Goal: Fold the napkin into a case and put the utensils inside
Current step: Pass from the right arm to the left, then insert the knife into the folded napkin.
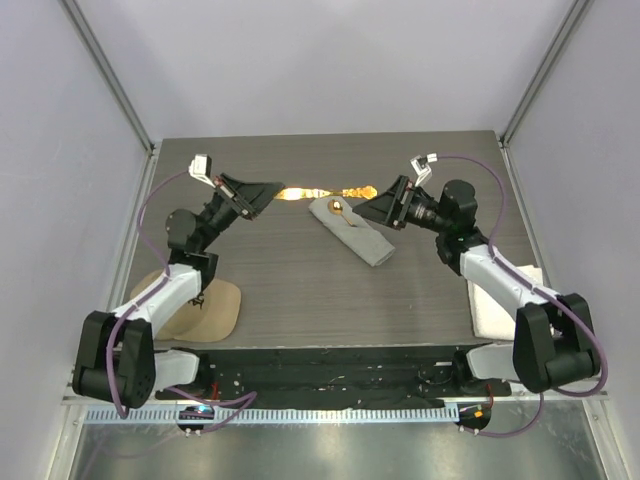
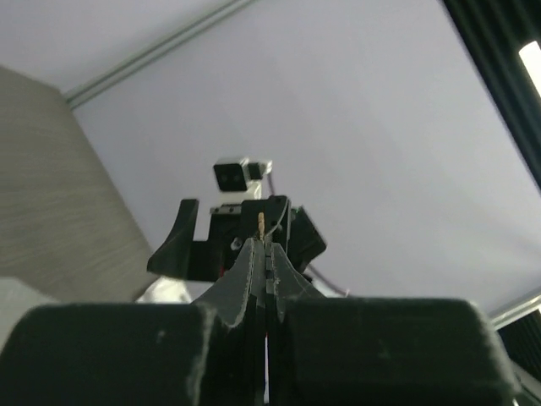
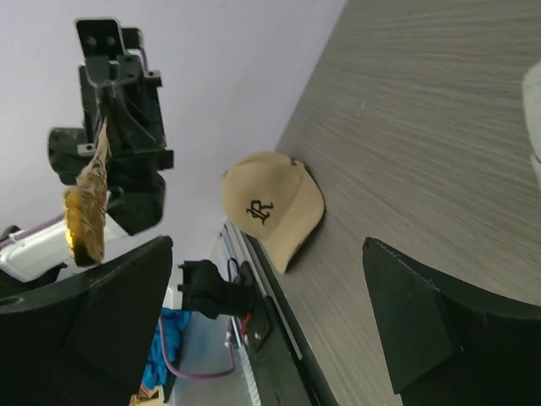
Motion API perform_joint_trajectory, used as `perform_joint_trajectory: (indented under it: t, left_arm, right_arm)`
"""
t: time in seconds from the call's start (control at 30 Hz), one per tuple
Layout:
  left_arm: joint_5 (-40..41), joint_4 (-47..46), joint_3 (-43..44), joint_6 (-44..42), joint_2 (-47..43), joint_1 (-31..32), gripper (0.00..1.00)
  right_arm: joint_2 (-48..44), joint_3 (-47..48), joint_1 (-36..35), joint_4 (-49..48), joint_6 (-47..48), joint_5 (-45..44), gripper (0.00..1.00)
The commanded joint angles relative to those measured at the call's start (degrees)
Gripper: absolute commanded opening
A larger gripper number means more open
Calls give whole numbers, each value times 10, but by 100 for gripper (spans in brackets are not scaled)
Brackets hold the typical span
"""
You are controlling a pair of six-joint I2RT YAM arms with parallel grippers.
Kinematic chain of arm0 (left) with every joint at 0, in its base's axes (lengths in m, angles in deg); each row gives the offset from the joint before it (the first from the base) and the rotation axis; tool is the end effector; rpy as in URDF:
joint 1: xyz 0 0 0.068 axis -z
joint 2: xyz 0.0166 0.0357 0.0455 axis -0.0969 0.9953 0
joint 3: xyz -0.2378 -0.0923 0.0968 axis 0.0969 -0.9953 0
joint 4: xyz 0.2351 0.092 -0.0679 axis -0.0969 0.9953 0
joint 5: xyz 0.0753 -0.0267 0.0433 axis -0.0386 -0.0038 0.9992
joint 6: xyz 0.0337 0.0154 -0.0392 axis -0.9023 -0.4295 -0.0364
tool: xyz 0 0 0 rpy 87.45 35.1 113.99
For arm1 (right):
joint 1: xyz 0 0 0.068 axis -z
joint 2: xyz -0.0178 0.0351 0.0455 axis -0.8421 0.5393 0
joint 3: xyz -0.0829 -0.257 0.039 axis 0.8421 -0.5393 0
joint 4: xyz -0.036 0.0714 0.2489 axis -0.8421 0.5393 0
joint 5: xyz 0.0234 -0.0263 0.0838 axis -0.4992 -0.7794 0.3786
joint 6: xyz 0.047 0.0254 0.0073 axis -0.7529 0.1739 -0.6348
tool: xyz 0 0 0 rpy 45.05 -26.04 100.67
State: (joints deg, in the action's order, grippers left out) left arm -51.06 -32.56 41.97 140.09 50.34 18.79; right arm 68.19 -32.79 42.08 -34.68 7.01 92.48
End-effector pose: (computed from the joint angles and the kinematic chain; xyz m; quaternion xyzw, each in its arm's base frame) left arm 0.2505 -0.0779 0.3082 -0.1098 0.5456 -0.7096 0.4321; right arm 0.2773 0.1023 0.2856 -0.0316 0.7002 0.6081 0.3728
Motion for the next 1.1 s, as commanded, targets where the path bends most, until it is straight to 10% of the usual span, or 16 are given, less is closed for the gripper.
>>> perform_joint_trajectory:
  t: [0.0,0.3,0.6,0.8,1.07]
  left_arm:
    - [-149,182,68,-79,-30,-12,0]
    - [-260,364,118,-229,-36,-30,0]
    - [-329,230,129,-125,9,-30,0]
    - [-336,166,122,-78,26,-29,0]
    - [-304,84,119,-16,48,-28,0]
  right_arm:
    - [-73,79,12,297,233,71,100]
    - [-63,161,-2,414,293,113,100]
    - [-13,165,-85,405,311,140,90]
    - [8,109,-104,219,185,187,63]
    - [36,42,-118,-96,-24,210,1]
